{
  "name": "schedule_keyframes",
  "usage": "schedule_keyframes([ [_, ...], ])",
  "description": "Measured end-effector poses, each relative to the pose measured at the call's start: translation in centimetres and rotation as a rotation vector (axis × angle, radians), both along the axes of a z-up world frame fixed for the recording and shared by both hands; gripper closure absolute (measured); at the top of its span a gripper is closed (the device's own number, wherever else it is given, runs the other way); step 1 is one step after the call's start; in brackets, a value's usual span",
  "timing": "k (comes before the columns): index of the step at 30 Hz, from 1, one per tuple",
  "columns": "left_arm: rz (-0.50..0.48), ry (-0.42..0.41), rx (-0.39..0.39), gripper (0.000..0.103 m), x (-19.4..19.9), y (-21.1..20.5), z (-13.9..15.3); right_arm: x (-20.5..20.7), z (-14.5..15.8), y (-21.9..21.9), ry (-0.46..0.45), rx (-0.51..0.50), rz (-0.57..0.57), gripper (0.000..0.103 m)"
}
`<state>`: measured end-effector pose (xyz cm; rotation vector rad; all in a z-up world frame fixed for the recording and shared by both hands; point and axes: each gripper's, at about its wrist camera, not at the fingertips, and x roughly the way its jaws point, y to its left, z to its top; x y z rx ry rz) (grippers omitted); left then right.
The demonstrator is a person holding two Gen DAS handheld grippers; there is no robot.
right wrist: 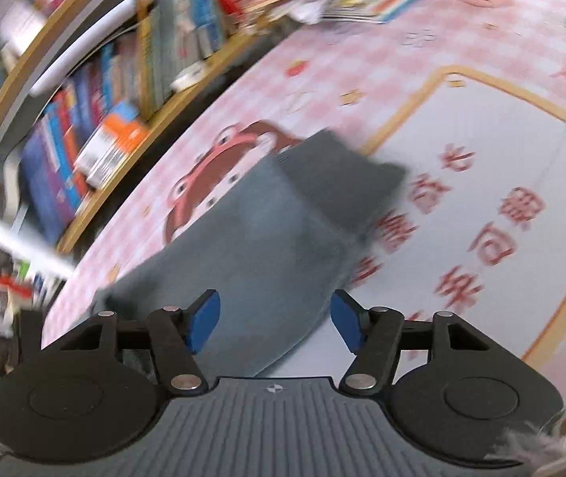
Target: Fold clothes
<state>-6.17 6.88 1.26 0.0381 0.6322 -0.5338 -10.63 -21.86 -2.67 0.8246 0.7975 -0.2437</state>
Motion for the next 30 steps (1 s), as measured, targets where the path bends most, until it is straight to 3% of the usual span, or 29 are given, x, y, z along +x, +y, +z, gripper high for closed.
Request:
schedule_keyframes([
  [4, 0.018, 0.004, 0.011, 0.017, -0.4, -2.4, -0.1, 0.6, -0.6, -2.9, 0.023, 0.044, 0.006, 0.049],
  [17, 0.115, 0.049, 0.091, 0.016, -2.4, -7.8, -1.0, 4.0, -3.3, -6.7, 0.072, 0.133, 0.206, 0.061],
  [20, 0.143, 0.060, 0.108, 0.016, -2.8, -8.3, -1.2, 4.6, -3.5, -6.8, 0.069, 0.123, 0.238, 0.075],
  [21, 0.153, 0.061, 0.111, 0.016, -2.9, -8.4, -1.2, 4.8, -3.4, -6.8, 0.061, 0.121, 0.250, 0.082],
  [23, 0.168, 0.062, 0.113, 0.016, -3.1, -8.6, -1.1, 4.9, -3.0, -6.8, 0.017, 0.117, 0.281, 0.086],
  [27, 0.181, 0.062, 0.119, 0.016, -3.3, -9.1, -0.9, 4.7, -0.2, -6.3, -0.204, 0.090, 0.373, 0.088],
  [30, 0.188, 0.061, 0.130, 0.016, -3.4, -9.5, -0.8, 5.1, -0.6, -6.2, -0.187, 0.106, 0.388, 0.088],
])
